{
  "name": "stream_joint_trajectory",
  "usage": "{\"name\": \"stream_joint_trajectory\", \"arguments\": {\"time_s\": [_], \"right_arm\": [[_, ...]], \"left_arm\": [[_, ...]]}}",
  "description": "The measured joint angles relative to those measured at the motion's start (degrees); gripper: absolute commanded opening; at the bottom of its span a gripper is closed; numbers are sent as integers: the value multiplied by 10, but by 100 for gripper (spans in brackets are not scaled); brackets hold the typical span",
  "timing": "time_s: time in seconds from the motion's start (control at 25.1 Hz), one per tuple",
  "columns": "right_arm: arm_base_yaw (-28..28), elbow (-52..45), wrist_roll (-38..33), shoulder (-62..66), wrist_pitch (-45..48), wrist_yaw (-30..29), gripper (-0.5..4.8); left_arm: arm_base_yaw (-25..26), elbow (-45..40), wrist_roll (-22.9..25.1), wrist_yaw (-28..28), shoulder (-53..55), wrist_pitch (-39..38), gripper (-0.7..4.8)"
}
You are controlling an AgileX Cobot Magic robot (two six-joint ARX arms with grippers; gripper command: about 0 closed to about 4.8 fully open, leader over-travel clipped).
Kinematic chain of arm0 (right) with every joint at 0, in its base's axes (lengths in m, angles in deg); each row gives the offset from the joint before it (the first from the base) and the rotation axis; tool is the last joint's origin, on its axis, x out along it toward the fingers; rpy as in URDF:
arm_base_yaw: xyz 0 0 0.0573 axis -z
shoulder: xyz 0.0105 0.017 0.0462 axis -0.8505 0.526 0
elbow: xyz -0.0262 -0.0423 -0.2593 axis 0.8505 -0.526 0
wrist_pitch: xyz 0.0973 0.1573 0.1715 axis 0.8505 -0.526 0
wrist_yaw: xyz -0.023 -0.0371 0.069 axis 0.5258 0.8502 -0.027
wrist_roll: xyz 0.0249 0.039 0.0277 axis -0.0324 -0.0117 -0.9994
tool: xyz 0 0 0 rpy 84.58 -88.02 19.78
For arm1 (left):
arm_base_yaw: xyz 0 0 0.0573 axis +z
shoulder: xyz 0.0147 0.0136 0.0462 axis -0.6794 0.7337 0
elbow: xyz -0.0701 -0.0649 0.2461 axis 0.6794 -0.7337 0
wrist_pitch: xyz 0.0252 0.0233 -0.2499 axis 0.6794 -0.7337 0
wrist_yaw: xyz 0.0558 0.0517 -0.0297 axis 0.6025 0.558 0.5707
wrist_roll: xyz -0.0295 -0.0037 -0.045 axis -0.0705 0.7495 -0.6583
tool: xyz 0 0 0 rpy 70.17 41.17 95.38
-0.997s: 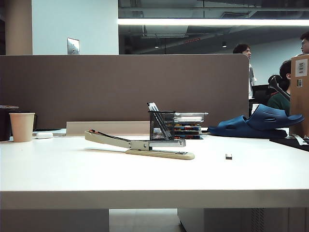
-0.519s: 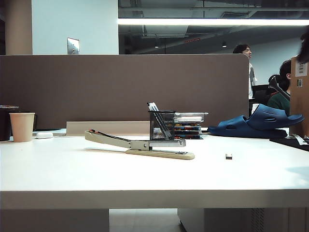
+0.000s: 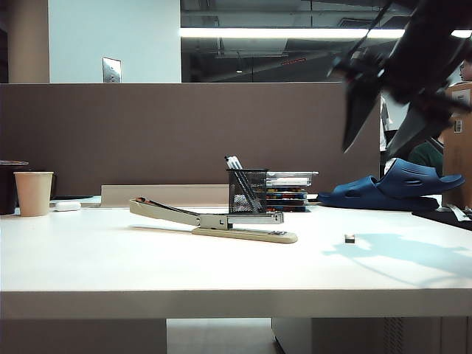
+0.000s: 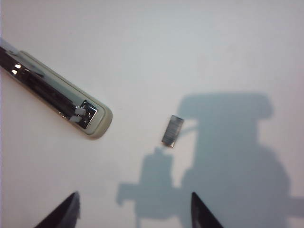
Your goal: Pick up a set of staples and put them into the open stapler.
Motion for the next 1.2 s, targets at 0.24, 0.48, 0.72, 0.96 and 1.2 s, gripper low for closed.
{"name": "stream_joint_trajectory", "arguments": {"time_s": [0.24, 0.48, 0.72, 0.96, 1.2], "right_arm": [[-25, 42, -44, 110, 15, 18, 413], [-46, 42, -59, 157, 44, 70, 413], [-44, 43, -80, 192, 61, 75, 409], [-44, 44, -86, 207, 77, 81, 323], [-44, 46, -86, 214, 82, 97, 292]], "left_arm": [[0, 0, 0, 0, 0, 0, -6], [0, 0, 0, 0, 0, 0, -6], [0, 0, -1, 0, 0, 0, -6], [0, 0, -2, 0, 0, 0, -6], [0, 0, -2, 0, 0, 0, -6]]}}
